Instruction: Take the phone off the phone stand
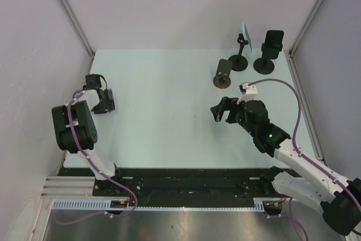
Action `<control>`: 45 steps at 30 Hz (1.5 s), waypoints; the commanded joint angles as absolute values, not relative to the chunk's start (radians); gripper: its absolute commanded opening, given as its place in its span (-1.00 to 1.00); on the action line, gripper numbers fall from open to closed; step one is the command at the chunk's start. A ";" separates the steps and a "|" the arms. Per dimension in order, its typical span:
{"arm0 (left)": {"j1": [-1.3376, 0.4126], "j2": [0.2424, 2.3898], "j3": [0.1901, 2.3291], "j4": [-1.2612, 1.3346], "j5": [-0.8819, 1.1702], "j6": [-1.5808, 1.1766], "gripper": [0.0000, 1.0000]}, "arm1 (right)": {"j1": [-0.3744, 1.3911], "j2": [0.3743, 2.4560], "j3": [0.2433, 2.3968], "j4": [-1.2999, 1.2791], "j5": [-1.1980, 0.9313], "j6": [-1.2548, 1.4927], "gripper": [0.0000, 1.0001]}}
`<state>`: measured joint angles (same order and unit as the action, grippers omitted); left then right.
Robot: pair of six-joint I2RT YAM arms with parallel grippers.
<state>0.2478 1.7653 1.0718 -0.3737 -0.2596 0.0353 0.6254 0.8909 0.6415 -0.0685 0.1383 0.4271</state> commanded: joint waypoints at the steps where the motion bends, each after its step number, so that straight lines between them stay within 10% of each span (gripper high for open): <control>1: 0.265 1.766 1.086 -0.394 -0.293 0.061 1.00 | 0.630 0.873 0.641 -0.023 0.149 0.414 0.99; 22: 0.244 1.698 1.077 -0.400 -0.213 0.040 1.00 | 0.618 0.874 0.641 -0.014 0.124 0.419 0.99; 45: 0.099 0.772 0.749 -0.253 0.341 -0.189 1.00 | 0.497 1.236 0.962 -0.144 0.451 0.379 0.99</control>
